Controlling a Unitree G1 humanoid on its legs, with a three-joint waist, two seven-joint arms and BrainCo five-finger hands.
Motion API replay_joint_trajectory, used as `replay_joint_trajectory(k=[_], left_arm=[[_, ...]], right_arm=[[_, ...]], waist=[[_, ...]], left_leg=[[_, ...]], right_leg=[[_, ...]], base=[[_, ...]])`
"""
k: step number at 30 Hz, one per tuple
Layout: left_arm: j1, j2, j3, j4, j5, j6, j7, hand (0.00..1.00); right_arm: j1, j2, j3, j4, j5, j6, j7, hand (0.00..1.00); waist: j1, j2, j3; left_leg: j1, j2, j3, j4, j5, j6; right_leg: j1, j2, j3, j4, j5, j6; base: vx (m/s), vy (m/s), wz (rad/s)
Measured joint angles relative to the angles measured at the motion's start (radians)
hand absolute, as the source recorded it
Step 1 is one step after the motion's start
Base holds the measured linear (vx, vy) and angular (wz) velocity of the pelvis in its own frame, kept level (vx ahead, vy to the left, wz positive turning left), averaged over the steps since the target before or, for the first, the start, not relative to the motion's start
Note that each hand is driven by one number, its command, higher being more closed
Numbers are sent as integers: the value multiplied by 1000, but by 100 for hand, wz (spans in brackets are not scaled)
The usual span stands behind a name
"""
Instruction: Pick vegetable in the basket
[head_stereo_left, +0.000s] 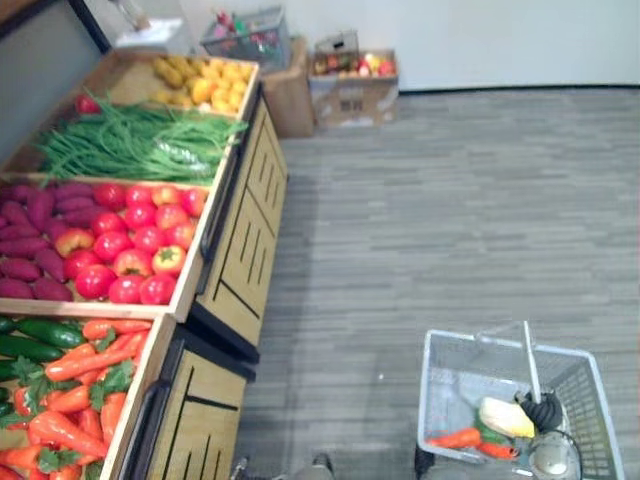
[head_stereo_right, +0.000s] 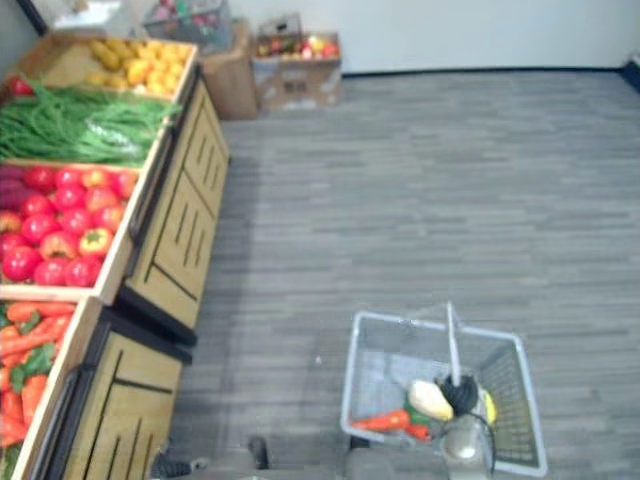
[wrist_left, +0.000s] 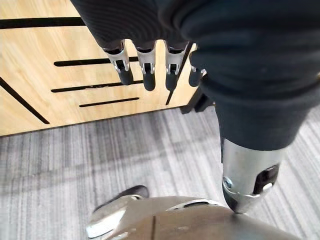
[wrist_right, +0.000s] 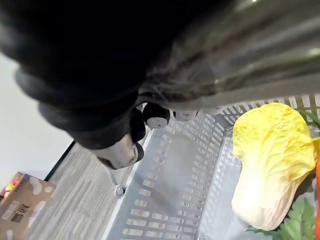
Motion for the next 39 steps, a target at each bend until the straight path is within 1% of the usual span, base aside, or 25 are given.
replay_joint_trajectory(k=[3,6,8,9,10,12,13,15,18,19,20,21,22,23,24,26,27,29,30,31,32,33,34,36,39], left_arm=[[-5,0,-29,0,1,0,-1,0],[-5,0,-28,7,0,1,-1,0],[-7,-1,-29,6,-1,2,-2,0],[-7,-1,-29,11,-2,2,-2,0],[-5,3,-28,18,-5,8,-2,0],[0,25,-27,16,-7,21,-1,0],[3,32,-25,13,-8,24,1,0],[-4,52,-14,12,-16,24,3,0],[-17,43,7,4,-22,25,3,0],[-20,40,7,-11,-22,22,3,0],[-20,44,17,-16,-22,21,3,0],[-21,47,20,-15,-22,22,3,0],[-21,16,25,-12,-22,22,2,0],[-20,-11,33,-12,-22,19,3,0],[-19,-20,36,-11,-22,19,3,0],[-18,-31,64,-8,-36,22,6,0],[-18,-34,68,-9,-59,22,13,0],[-10,-43,96,-17,-144,19,25,0],[-7,-43,95,-23,-171,17,26,0],[-7,-44,95,-27,-181,16,26,0],[-7,-44,95,-32,-192,13,27,0],[1,-48,95,-51,-218,7,34,0],[5,-51,95,-57,-218,5,40,0],[11,-53,95,-67,-218,-1,48,0],[13,-53,94,-67,-216,0,48,0]], right_arm=[[-3,-5,0,1,1,0,2,100],[-28,-6,-1,1,1,-1,2,100],[-34,-6,-4,1,2,-1,2,100],[-36,-5,-3,4,2,1,3,100],[-42,2,-2,8,2,3,3,100],[-50,22,-1,9,5,7,2,100],[-46,36,-1,13,6,8,3,100],[-55,49,0,14,5,8,3,100],[-84,47,-9,14,6,7,3,100],[-91,48,-13,14,5,7,3,100],[-92,52,-13,14,4,10,3,100],[-92,52,-13,20,4,11,4,100],[-92,44,-21,20,4,15,3,100],[-95,46,-29,19,4,16,3,100],[-94,47,-29,19,4,17,3,100],[-81,46,-37,15,4,17,4,100],[-72,44,-39,15,4,17,4,100],[-33,44,-41,-5,4,17,5,100],[-22,44,-41,-19,4,18,5,100],[-6,41,-50,-42,3,17,5,100],[3,40,-57,-50,3,16,5,100],[22,39,-80,-55,3,16,3,100],[27,37,-83,-55,3,16,2,100],[27,31,-99,-55,4,18,-1,100],[30,31,-107,-55,4,18,-6,100]], waist=[[-1,16,4],[12,10,9],[19,1,12],[21,-7,18],[21,-10,20],[16,-26,33],[7,-35,31],[9,-59,31],[5,-50,36],[7,-51,39],[7,-65,33],[7,-66,34],[6,-16,29],[6,6,18],[4,11,16],[-7,12,14],[-6,10,15],[0,-3,19],[3,-12,24],[11,-12,23],[14,-13,23],[15,-13,23],[16,-14,23],[21,-16,23],[20,-17,23]], left_leg=[[16,-20,3,-7,-7,12],[32,-22,25,-6,-35,22],[38,-26,27,16,-62,34],[55,-28,34,17,-77,41],[70,-27,42,15,-82,46],[124,-35,43,10,-88,57],[128,-36,33,3,-88,57],[129,-28,17,-2,-86,52],[130,19,-9,-22,-82,20],[140,44,-19,-35,-85,-8],[151,56,-38,-42,-95,-40],[165,68,-47,-47,-101,-56],[174,118,-68,-55,-99,-72],[163,145,-89,-45,-62,-87],[155,154,-102,-33,-40,-91],[93,170,-176,97,43,-80],[72,171,-191,148,72,-76],[-7,166,-225,353,240,-32],[-31,167,-223,403,285,-25],[-73,162,-206,503,256,-22],[-93,159,-191,543,230,-18],[-129,142,-141,599,162,-21],[-138,132,-129,601,137,-21],[-169,90,-85,511,66,-20],[-170,56,-37,285,70,-16]], right_leg=[[9,-17,8,-5,5,8],[-6,-16,37,25,-11,13],[-60,-23,51,163,-78,29],[-122,-25,51,317,-114,38],[-195,-31,52,484,-116,37],[-252,-58,69,653,-121,44],[-253,-75,41,651,-139,15],[-253,-89,7,542,-144,6],[-259,-87,-9,340,-126,15],[-261,-89,-7,250,-90,14],[-253,-101,-10,186,-44,23],[-252,-98,-21,200,25,43],[-263,-62,-56,264,15,18],[-290,-44,-75,332,-48,-3],[-296,-40,-83,357,-67,-14],[-262,-38,-135,405,-132,-45],[-241,-38,-147,405,-146,-51],[-146,-30,-162,374,-170,-76],[-123,-27,-161,357,-174,-82],[-91,-27,-155,329,-180,-93],[-77,-27,-151,315,-181,-94],[-28,-27,-150,279,-182,-97],[-11,-27,-150,268,-183,-98],[34,-27,-146,232,-183,-98],[50,-34,-145,227,-182,-94]], base=[[65,90,-7],[45,50,-30],[22,44,-21],[-20,32,-15],[-25,31,-15],[45,21,9],[79,-3,29],[132,-68,27],[236,-196,24],[276,-304,37],[298,-340,35],[318,-359,38],[310,-332,30],[348,-374,26],[333,-376,30],[320,-367,51],[291,-338,52],[262,-307,19],[230,-241,-14],[169,-162,-21],[252,-189,-20],[201,-123,-9],[219,-96,-6],[153,-3,-11],[151,86,-14]])
